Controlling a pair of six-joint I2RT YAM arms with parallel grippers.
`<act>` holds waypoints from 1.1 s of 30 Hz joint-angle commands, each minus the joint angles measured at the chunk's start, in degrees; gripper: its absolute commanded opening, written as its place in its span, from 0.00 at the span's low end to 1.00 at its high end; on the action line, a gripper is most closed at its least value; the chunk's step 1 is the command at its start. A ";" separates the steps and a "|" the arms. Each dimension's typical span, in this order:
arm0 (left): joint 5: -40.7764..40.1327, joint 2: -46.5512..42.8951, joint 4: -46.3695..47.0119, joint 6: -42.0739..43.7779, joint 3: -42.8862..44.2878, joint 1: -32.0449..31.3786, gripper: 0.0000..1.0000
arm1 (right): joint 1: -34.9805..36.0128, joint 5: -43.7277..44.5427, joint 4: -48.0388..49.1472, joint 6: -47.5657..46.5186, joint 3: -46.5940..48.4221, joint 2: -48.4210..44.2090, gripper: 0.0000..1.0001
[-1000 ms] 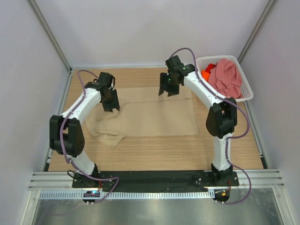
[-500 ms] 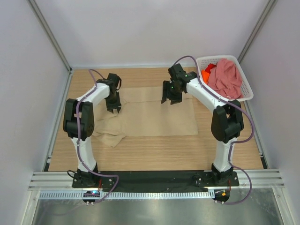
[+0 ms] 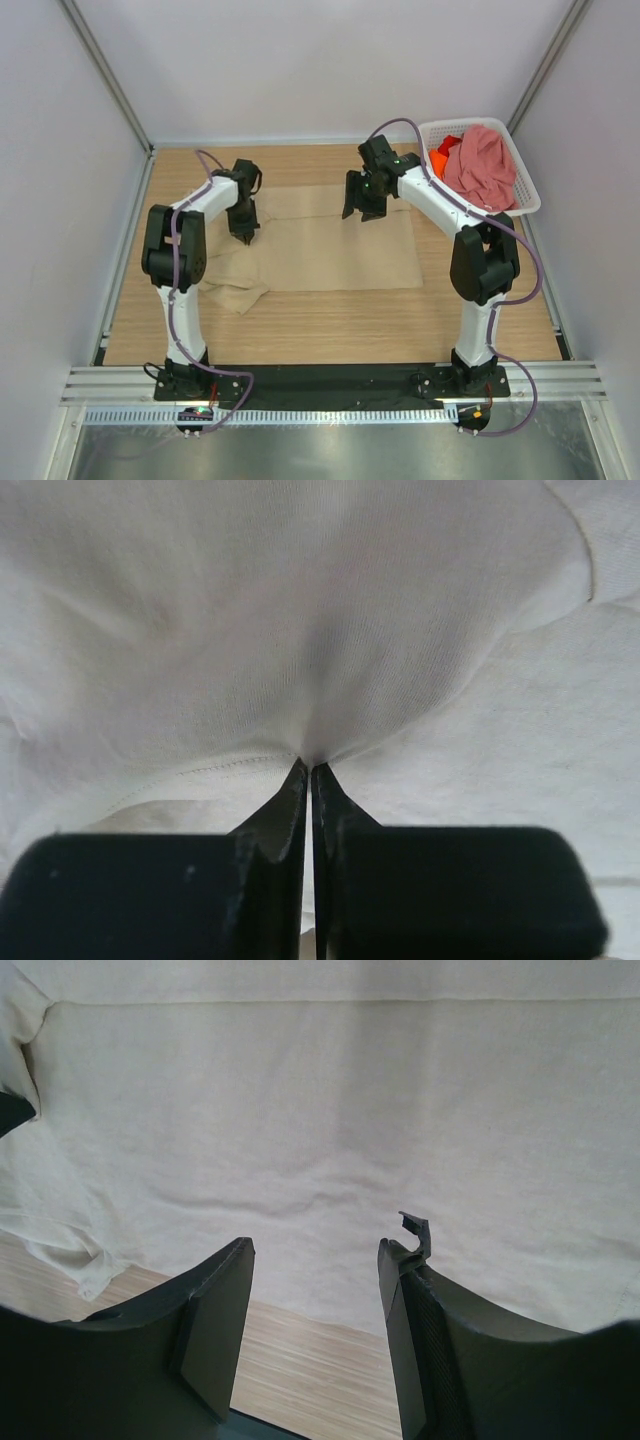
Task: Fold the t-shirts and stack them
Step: Fold the tshirt
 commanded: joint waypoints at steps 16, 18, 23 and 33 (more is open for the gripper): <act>-5.32 3.23 -6.11 2.03 15.14 7.82 0.00 | 0.19 -0.71 0.51 -2.46 -0.22 -0.06 0.60; -4.88 4.89 -6.38 2.12 16.81 8.62 0.01 | 0.28 -0.71 0.51 -2.72 -0.49 -0.06 0.60; -4.26 9.46 -10.06 2.04 25.77 9.32 0.24 | 0.28 -1.59 0.34 -3.25 -0.75 0.47 0.60; -0.75 -4.40 -5.25 -0.16 15.25 6.78 0.28 | 0.28 -2.03 1.22 -3.69 -2.95 -0.41 0.60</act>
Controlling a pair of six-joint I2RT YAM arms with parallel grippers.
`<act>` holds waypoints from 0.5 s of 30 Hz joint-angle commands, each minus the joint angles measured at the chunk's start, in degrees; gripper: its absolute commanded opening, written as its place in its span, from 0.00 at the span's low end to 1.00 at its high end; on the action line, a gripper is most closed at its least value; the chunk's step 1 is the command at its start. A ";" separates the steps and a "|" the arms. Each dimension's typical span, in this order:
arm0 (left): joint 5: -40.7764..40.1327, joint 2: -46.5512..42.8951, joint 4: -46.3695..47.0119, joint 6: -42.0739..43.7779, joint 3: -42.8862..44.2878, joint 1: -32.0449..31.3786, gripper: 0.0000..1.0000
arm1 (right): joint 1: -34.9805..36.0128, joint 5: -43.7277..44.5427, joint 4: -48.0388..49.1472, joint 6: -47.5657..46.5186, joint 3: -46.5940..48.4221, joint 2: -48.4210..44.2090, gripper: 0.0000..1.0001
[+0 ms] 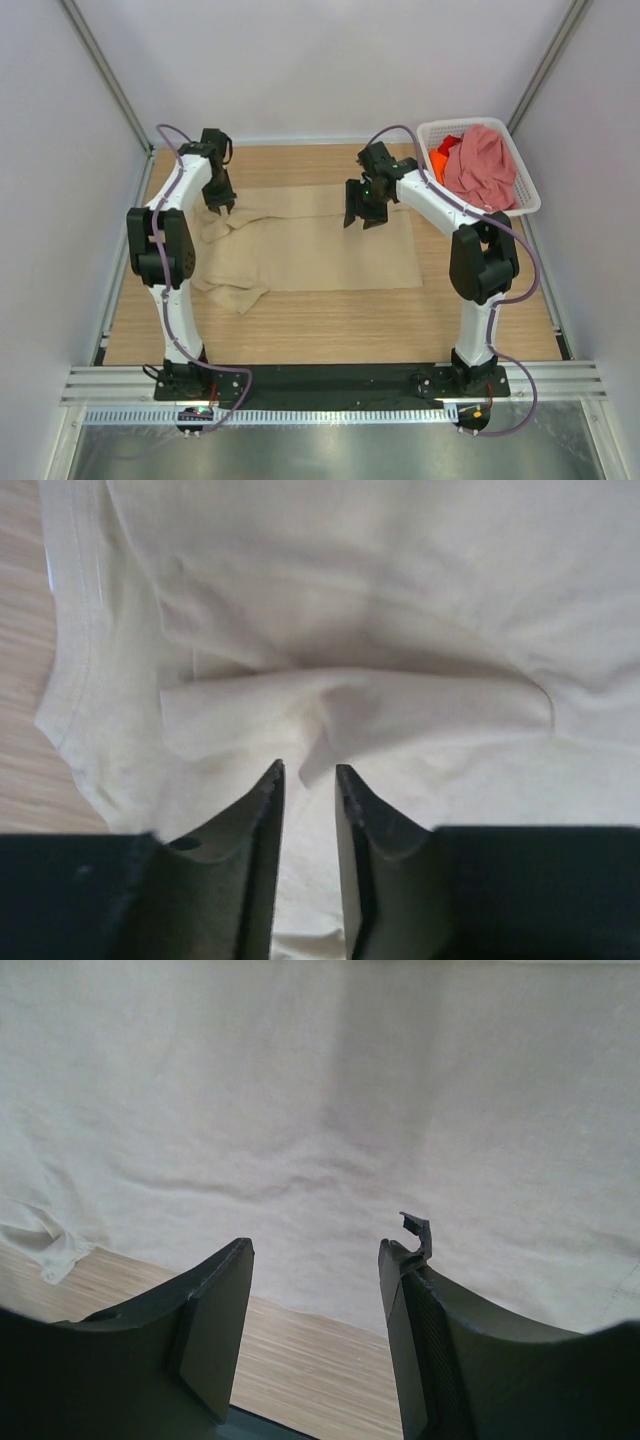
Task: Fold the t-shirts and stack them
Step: Fold the tshirt
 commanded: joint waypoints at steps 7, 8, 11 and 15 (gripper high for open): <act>6.18 -10.57 4.74 -0.64 -11.38 -4.58 0.09 | 0.17 -0.93 1.02 -0.94 -1.18 -1.29 0.60; 7.14 -10.49 5.09 -0.56 -11.82 -4.93 0.09 | 0.17 -0.85 1.11 -1.02 -1.36 -1.46 0.60; 8.73 -9.18 5.80 -0.56 -12.17 -6.86 0.09 | 0.17 -0.76 1.02 -1.29 -2.15 -1.73 0.60; 5.32 -4.96 4.13 -0.56 -9.36 -7.48 0.10 | 0.08 -0.67 1.02 -1.20 -2.33 -1.82 0.61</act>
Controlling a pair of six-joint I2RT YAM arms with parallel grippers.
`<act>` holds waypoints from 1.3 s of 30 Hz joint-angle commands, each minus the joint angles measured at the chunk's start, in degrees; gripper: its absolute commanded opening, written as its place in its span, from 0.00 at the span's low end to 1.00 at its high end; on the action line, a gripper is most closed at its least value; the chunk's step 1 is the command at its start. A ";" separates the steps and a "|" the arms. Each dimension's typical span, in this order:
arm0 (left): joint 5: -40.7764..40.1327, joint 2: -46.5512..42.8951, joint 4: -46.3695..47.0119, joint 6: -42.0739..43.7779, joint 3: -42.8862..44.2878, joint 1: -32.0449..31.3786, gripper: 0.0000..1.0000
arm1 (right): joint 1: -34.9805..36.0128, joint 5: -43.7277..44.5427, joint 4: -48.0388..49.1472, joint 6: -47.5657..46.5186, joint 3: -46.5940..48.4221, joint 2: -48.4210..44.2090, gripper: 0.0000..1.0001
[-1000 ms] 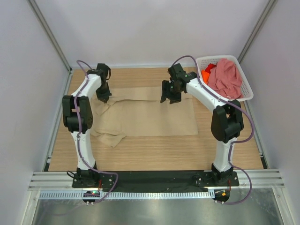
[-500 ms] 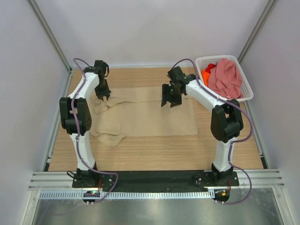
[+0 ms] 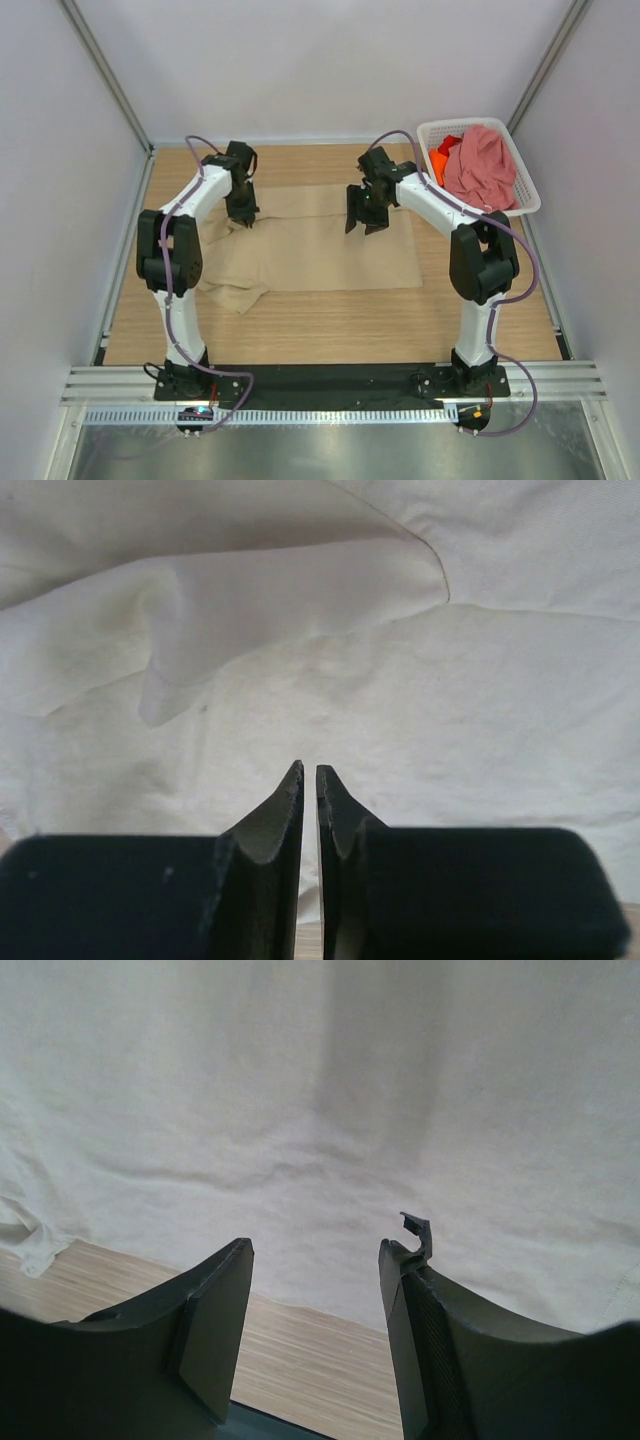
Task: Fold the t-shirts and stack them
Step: Fold the tshirt
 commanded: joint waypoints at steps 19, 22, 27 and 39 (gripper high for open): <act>-8.02 14.32 -3.76 4.25 14.66 2.87 0.18 | -0.77 -0.21 0.67 -0.92 0.17 -1.38 0.60; -7.50 15.12 -4.03 4.43 15.36 3.05 0.21 | -0.86 -0.30 0.40 -0.92 0.87 -0.76 0.61; -6.00 16.52 -3.85 4.25 15.36 3.05 0.23 | -0.77 -0.65 0.49 -0.48 1.66 -0.24 0.61; -5.21 17.23 -3.94 4.17 15.54 3.31 0.14 | -0.77 -0.56 0.40 0.14 2.19 -0.06 0.61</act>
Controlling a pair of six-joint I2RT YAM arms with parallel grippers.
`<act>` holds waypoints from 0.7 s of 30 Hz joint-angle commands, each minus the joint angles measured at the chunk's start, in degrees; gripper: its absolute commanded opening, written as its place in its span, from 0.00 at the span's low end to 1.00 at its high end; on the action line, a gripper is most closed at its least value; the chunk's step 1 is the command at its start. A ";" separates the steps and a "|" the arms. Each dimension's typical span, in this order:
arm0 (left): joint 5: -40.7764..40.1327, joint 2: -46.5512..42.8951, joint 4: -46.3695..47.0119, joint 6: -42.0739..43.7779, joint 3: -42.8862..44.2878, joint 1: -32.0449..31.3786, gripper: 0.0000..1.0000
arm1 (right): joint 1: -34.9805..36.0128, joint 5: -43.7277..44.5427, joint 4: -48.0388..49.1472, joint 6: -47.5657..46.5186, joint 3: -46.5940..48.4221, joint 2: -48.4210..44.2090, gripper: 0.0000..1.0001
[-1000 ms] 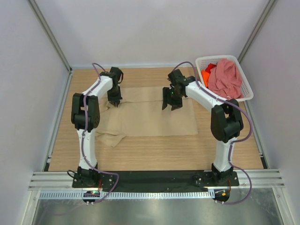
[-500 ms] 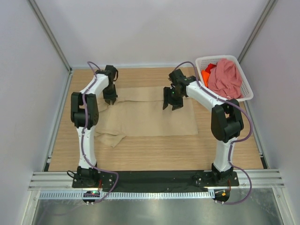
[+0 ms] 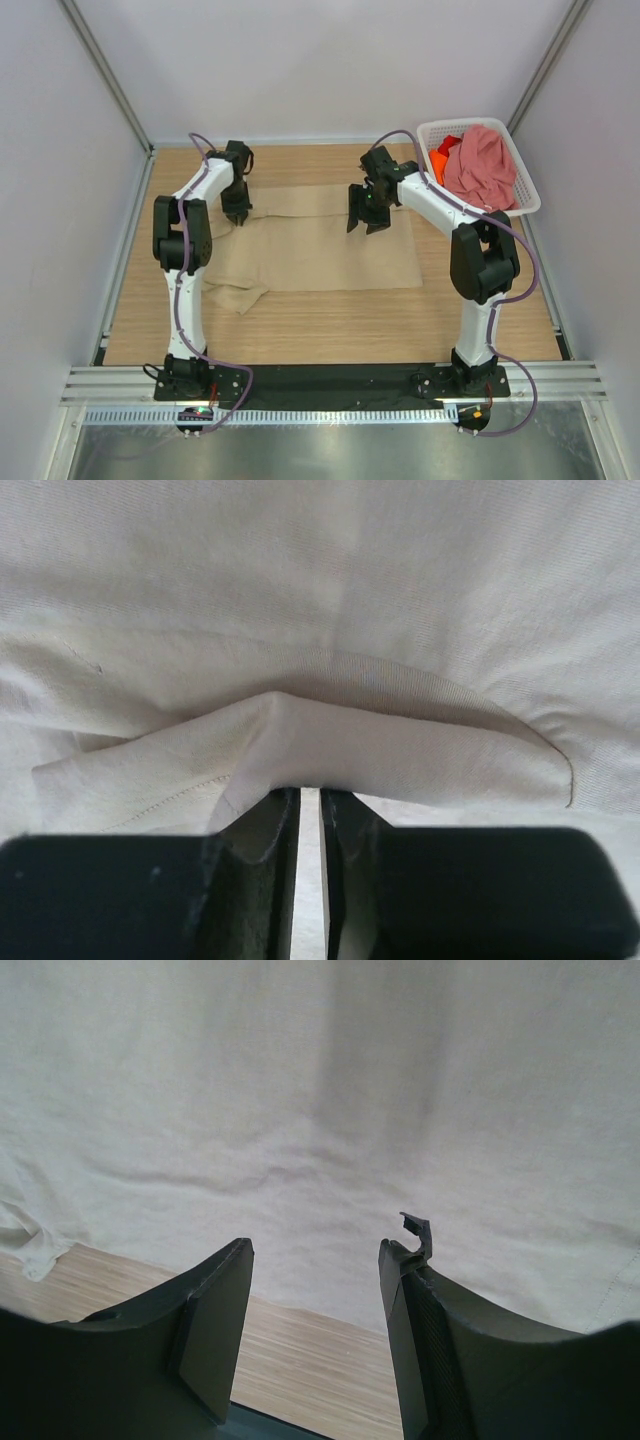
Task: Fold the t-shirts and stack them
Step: Fold the tshirt
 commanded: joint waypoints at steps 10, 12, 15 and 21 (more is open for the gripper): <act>1.68 -0.95 -0.55 -0.52 0.01 0.27 0.06 | -0.10 -0.01 0.07 -0.08 2.63 -0.87 0.60; 1.85 -1.21 -0.99 -0.61 0.28 0.27 0.00 | -0.01 0.07 -0.01 -0.08 2.63 -0.96 0.60; 2.47 -2.70 -1.25 -1.40 -0.16 0.27 0.00 | -0.10 0.07 -0.19 -0.26 2.36 -1.31 0.60; 4.67 -7.96 -3.45 -2.71 -2.96 0.18 0.00 | -0.10 -0.36 -0.19 -0.52 2.01 -1.92 0.60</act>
